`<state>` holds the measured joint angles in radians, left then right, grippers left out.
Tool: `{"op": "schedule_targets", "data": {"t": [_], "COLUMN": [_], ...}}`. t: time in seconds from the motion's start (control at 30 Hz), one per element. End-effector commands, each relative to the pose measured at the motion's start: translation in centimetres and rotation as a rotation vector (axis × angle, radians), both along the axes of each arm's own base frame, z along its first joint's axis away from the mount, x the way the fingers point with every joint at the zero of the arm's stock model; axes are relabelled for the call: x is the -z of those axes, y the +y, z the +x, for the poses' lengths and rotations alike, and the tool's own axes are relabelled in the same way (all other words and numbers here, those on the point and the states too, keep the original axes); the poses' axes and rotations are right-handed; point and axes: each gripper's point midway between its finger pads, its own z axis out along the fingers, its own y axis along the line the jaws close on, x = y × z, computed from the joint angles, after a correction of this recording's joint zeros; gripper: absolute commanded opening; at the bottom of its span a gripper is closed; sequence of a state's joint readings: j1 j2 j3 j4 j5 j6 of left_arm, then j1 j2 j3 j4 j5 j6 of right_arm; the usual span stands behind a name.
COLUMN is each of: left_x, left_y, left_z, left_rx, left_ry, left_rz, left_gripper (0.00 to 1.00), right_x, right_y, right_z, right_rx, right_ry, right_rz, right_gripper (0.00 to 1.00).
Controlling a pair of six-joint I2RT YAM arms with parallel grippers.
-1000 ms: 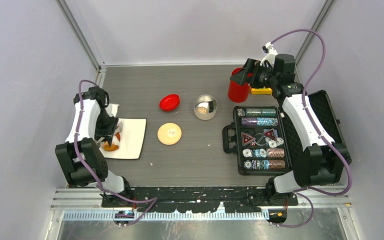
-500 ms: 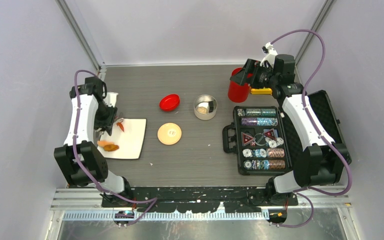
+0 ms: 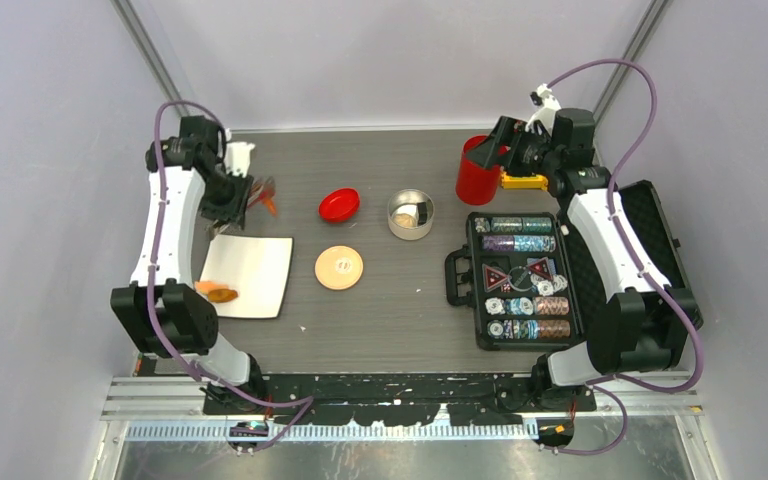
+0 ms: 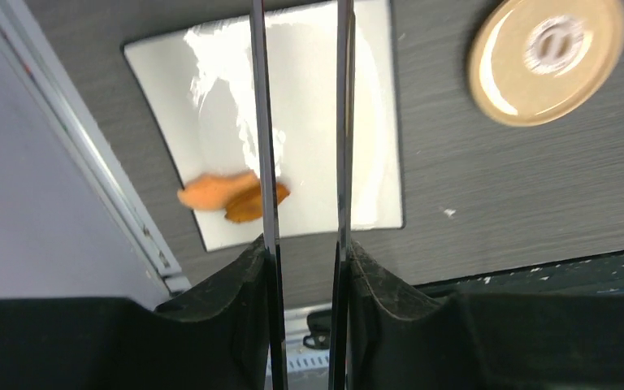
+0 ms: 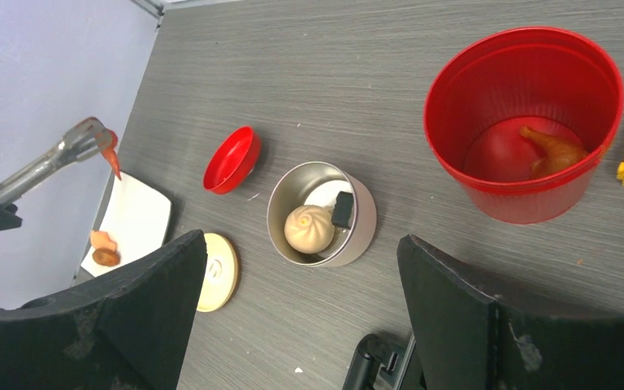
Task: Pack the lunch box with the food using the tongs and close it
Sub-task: Place the fake food in the packing box.
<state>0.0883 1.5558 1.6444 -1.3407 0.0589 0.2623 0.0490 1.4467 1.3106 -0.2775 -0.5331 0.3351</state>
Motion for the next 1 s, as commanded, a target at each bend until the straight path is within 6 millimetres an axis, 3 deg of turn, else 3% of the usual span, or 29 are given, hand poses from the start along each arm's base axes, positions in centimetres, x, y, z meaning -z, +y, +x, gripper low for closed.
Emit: {"op": "schedule_targets", "data": {"t": [0.0,0.37,0.43,0.6,0.73,0.97], "left_x": [-4.1,-11.3,-11.7,-13.6,-13.7,-12.6], "left_y": [-5.6,-20.1,-22.5,-28.6,-32.7,-37.0], "left_z": [3.9,14.0,15.5,17.0,17.2,18.1], "left_rx": [0.108,0.378,0.405,0.484,0.559,0.654], "left_ry": [-0.165,-0.483,-0.513,-0.611,-0.658,-0.739], "left_rz": [-0.148,-0.355,-0.384,-0.478,-0.506,-0.438], "left_gripper": [0.2,0.22,0.22,0.22,0.23,0.24], "right_x": [-3.4,-5.9,-6.2,-6.4,-6.7,-6.9], "right_y": [-1.5,-7.9,-8.8,-10.3,-11.2,-12.6], "right_z": [0.6,3.0,3.0,3.2,3.4,3.6], "right_rx": [0.057,0.239,0.261,0.297,0.319,0.357], "right_ry": [-0.078,-0.092,-0.096,-0.104,-0.11,-0.107], "right_rz": [0.029,0.12,0.124,0.122,0.121,0.135], "right_gripper": [0.91,0.91,0.91,0.92,0.91,0.91]}}
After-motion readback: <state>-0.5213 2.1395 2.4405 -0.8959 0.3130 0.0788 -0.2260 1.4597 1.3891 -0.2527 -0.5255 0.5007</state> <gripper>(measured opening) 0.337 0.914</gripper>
